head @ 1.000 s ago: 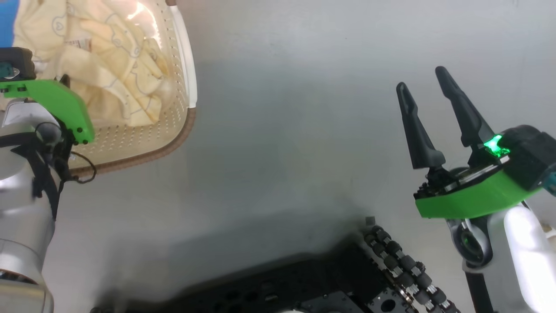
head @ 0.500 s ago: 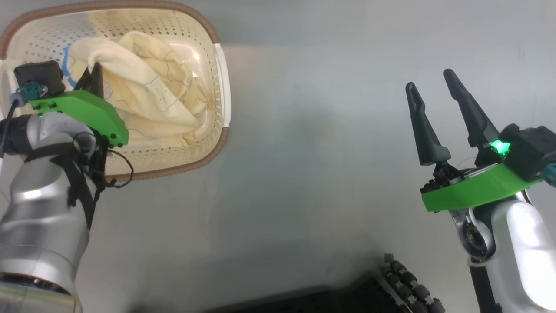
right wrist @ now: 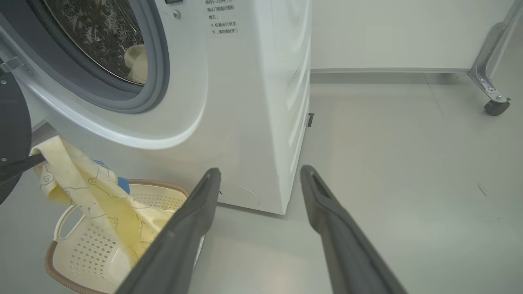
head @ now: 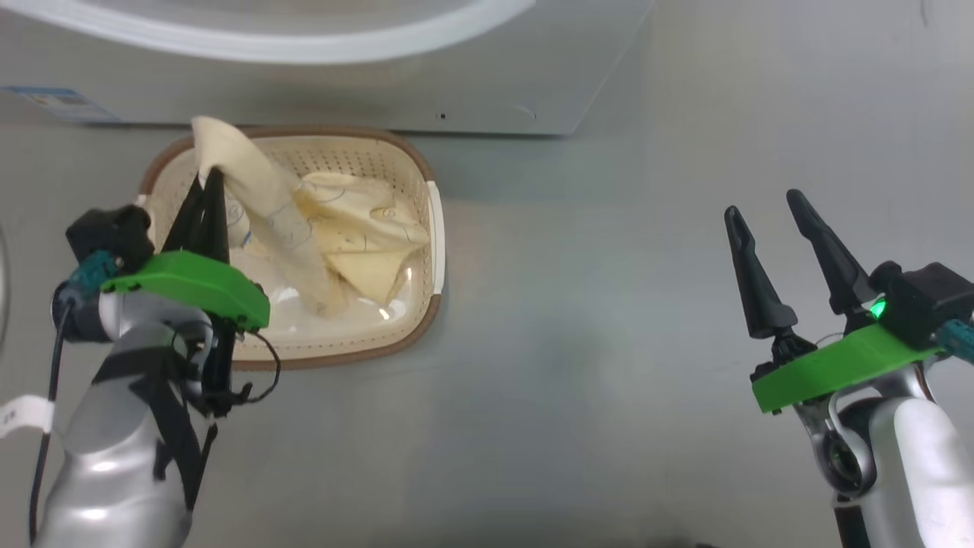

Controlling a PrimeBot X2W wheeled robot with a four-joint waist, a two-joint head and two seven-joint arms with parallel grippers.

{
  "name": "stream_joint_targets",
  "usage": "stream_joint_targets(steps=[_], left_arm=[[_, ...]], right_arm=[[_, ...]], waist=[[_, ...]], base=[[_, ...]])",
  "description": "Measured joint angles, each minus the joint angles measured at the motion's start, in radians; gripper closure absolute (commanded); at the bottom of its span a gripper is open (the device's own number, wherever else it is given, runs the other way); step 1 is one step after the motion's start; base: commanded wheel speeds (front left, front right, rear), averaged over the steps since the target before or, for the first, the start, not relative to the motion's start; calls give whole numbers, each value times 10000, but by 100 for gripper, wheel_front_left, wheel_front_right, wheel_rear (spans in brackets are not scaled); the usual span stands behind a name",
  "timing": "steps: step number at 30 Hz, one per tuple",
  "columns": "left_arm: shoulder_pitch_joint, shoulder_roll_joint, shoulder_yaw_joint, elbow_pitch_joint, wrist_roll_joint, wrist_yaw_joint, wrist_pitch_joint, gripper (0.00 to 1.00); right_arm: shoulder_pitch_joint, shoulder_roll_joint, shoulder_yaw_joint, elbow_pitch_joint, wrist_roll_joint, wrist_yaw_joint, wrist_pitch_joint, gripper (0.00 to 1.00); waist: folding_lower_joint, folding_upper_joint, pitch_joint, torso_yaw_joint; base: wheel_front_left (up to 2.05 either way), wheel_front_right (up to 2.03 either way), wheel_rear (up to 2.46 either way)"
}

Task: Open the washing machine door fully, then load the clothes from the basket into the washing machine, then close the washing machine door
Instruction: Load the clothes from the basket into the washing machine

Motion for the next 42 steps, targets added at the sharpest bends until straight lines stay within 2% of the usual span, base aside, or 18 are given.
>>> stream_joint_targets(steps=[9, 19, 32, 42], left_arm=[[2359, 182, 604, -2472, 652, 686, 2, 100], [4709, 575, 637, -4401, 859, 1367, 253, 100], [6444, 602, 351, -5772, 855, 1941, 1062, 100], [6704, 688, 291, -6176, 855, 2084, 1294, 100]], right_arm=[[832, 0, -178, 161, -178, 0, 378, 0], [1557, 4, -267, 196, -188, 0, 688, 0], [2479, 6, -253, 159, -173, 0, 1076, 0], [2511, 10, -113, 157, -81, 0, 1124, 0]], waist=[[0, 0, -1772, 193], [-1, 0, -3452, 307], [-1, 0, -5039, 607], [-1, 0, -5218, 610]], base=[[0, 0, 0], [0, 0, 0], [0, 0, 0], [0, 0, 0]])
